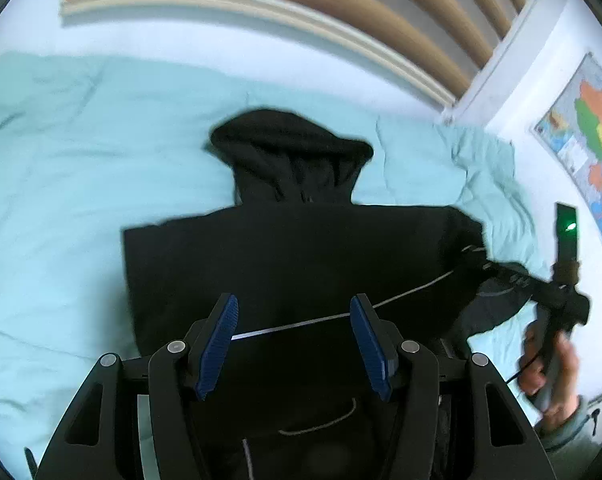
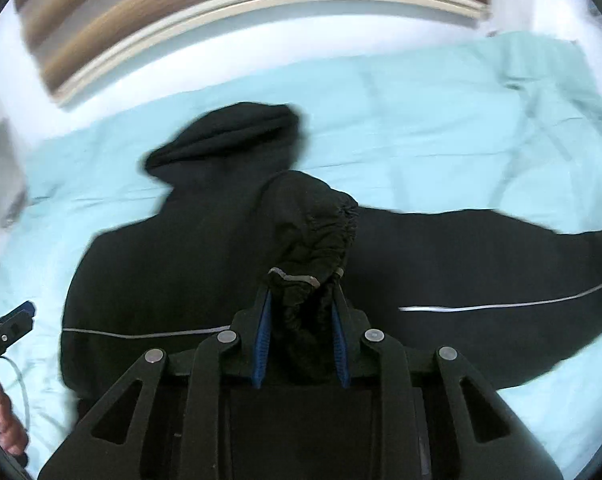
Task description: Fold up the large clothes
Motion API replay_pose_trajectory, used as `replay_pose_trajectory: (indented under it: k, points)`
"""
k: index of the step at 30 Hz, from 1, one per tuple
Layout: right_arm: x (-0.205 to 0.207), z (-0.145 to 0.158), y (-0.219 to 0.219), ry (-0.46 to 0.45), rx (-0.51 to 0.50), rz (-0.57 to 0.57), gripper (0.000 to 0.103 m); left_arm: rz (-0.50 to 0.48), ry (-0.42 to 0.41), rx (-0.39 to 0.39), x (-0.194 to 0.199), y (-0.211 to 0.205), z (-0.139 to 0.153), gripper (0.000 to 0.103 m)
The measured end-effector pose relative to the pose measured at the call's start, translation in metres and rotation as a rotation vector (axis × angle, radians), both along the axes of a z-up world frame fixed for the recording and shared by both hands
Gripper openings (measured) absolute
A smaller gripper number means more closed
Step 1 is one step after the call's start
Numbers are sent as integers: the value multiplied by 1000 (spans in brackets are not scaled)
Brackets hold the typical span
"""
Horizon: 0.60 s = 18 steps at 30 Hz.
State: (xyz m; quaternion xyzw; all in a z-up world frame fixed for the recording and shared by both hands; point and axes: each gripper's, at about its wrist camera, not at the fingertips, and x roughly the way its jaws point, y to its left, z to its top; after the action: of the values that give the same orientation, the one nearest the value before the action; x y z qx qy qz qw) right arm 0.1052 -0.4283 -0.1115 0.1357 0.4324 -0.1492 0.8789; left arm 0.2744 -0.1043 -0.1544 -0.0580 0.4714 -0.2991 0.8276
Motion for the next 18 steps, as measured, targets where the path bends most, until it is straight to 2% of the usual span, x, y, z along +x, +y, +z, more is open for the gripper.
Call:
replay_pose_trajectory:
  k: [2,5,7,8,10,12,14,17,18]
  points:
    - [-4,-15,-19,47,4,-37,30,-12,29,66,8,-17,-26,60]
    - [-5,-57,-39,140,21,-75,30,7,102,203,25,-38,-82,60]
    - [-2,-90,-47,205,21,-82,30,30,164,248,33,-40,-115,60]
    - [0,-107,-50,231,34,-84,30,32,170,257,36,-41,-126,60]
    - [1,-134,-54,269,40,-94,31,27,149,294,36,-47,-132,60]
    - [2,-141,-55,272,34,-93,32,20,126,340,34,-56,-129,60]
    - [0,-138,-53,274,22,-87,33,14,123,356,33,-58,-126,60]
    - [-9,-117,-47,260,-15,-81,46,19,119,350,31,-55,-115,60]
    - [-14,-107,-44,239,-25,-80,53,23,113,349,28,-54,-109,60]
